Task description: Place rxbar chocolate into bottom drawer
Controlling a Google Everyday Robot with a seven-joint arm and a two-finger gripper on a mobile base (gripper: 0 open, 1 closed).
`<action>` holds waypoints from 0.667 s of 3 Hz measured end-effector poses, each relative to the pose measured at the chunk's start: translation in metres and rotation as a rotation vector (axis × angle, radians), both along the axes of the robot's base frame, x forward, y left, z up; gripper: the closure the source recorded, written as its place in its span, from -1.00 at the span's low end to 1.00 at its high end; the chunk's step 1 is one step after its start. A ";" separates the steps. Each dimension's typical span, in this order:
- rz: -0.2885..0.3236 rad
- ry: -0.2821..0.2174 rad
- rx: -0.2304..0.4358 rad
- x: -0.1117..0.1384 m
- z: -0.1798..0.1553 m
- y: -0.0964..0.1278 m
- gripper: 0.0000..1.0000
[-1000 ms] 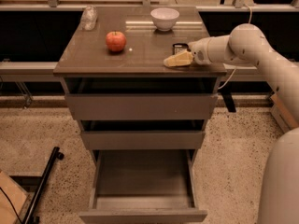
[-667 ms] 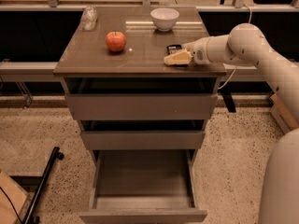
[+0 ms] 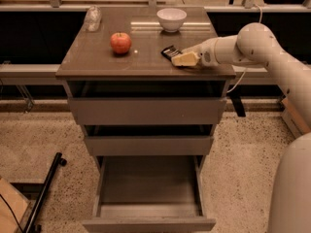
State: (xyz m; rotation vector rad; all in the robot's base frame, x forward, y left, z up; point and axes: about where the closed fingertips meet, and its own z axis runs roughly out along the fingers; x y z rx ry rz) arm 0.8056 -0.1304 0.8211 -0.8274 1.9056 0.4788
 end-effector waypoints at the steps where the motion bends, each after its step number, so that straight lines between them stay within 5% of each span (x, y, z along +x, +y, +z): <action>1: 0.000 0.000 0.000 0.000 0.000 0.000 1.00; 2: 0.061 -0.044 -0.004 -0.019 0.033 0.007 1.00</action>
Offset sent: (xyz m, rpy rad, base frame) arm -0.0646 0.0180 0.1102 -0.0158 -0.1498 0.1921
